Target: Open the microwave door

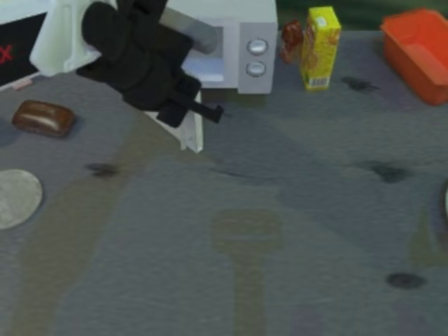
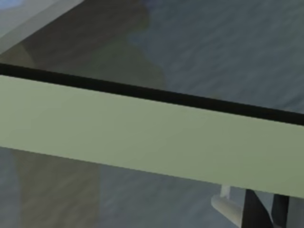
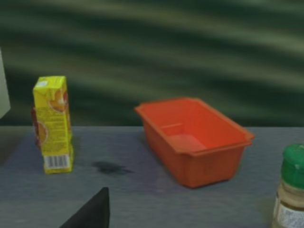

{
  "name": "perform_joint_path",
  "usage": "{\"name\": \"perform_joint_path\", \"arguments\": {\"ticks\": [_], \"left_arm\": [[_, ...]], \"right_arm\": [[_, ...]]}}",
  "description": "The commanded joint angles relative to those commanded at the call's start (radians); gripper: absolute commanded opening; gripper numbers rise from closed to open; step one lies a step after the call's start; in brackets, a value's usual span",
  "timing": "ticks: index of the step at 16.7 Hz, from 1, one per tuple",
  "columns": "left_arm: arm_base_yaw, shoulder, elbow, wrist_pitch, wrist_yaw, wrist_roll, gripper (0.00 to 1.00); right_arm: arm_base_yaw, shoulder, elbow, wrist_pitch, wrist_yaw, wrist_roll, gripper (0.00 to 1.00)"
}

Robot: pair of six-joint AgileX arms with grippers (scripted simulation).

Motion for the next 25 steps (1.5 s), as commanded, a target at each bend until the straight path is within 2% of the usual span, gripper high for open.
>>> {"name": "perform_joint_path", "arguments": {"ticks": [6, 15, 25], "left_arm": [[0.001, -0.002, -0.007, 0.001, 0.013, 0.01, 0.0], [0.061, -0.055, -0.065, -0.012, 0.093, 0.166, 0.0], [0.062, -0.055, -0.066, -0.012, 0.094, 0.167, 0.0]], "right_arm": [[0.0, 0.0, 0.0, 0.0, 0.0, 0.0, 1.0], [0.0, 0.0, 0.0, 0.0, 0.0, 0.0, 1.0], [0.0, 0.0, 0.0, 0.0, 0.0, 0.0, 1.0]]}}
